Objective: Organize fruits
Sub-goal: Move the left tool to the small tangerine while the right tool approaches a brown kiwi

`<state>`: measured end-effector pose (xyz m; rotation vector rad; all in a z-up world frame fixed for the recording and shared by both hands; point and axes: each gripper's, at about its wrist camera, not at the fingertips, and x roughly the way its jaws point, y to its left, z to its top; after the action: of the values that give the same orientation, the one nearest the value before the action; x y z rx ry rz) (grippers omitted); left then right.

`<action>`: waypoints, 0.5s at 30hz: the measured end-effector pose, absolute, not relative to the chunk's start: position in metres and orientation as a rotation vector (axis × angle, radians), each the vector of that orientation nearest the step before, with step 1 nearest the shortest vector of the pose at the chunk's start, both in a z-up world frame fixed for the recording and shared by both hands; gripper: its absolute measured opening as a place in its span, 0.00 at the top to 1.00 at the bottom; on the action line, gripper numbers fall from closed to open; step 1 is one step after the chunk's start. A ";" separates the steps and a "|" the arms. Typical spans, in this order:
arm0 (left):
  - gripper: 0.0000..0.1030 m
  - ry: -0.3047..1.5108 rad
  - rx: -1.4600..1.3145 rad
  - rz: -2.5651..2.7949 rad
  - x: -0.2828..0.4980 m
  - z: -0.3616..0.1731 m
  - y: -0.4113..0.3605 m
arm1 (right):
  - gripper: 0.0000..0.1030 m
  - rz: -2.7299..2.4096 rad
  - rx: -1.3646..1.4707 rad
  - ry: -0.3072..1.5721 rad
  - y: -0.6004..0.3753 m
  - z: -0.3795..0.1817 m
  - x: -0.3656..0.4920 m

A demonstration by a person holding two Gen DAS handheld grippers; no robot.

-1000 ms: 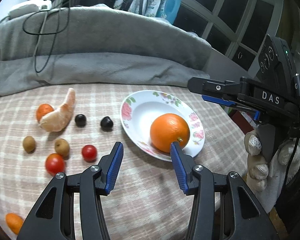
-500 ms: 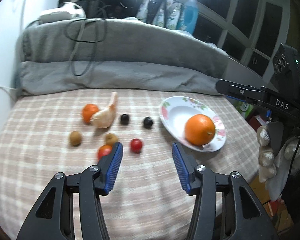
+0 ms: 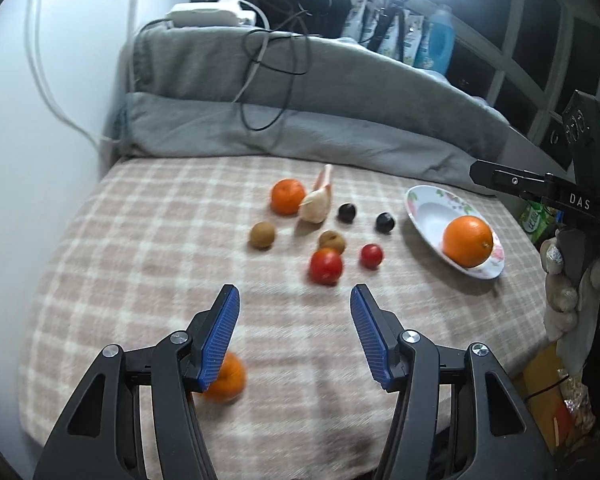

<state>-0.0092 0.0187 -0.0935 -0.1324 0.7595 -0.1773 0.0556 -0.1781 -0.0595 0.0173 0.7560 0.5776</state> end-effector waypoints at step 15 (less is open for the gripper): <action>0.44 0.800 -0.201 -0.117 -0.030 -0.114 0.054 | 0.34 0.701 0.060 0.966 -0.129 -0.100 0.086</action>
<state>-0.0298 0.0539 -0.1137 -0.2012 0.8001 -0.1169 0.0855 -0.1286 -0.1004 0.0597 0.9660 0.7014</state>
